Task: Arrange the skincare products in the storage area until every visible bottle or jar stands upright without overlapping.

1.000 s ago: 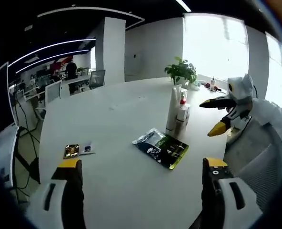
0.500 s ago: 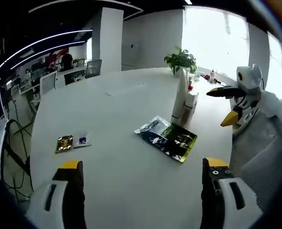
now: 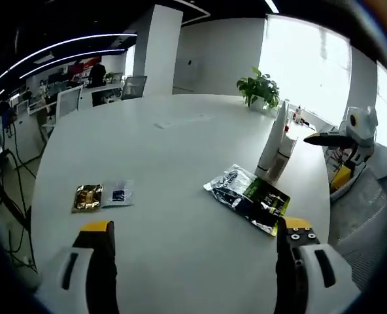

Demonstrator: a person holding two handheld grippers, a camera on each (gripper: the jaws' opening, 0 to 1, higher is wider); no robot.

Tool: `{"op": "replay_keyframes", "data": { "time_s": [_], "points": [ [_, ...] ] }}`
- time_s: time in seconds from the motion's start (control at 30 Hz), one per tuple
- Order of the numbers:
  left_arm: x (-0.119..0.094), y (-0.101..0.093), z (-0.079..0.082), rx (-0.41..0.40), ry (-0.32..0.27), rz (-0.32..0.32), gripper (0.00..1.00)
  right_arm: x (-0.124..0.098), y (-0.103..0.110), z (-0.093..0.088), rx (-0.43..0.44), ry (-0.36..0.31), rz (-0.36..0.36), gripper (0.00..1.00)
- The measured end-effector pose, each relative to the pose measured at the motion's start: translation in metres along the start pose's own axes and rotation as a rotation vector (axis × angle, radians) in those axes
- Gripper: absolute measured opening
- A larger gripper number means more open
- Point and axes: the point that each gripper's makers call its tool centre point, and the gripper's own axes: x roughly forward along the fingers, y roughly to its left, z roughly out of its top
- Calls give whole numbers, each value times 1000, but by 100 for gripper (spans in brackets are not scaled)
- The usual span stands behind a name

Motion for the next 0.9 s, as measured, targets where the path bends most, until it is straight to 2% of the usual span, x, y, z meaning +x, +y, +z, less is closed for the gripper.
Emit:
{"op": "replay_keyframes", "data": {
  "time_s": [0.17,0.3,0.47,0.63,0.9],
  "points": [
    [11,15,-3,21,14,51,93,1,4,0,9,3,16,100],
    [19,20,-6,13,27,39,92,2,4,-1,12,6,20,100],
    [28,32,-8,-7,29,54,90,3,3,0,15,4,21,100],
    [38,37,-10,18,38,50,87,3,0,0,21,1,18,100],
    [49,50,-17,-23,59,68,84,4,-6,0,36,-5,5,99]
  ]
}}
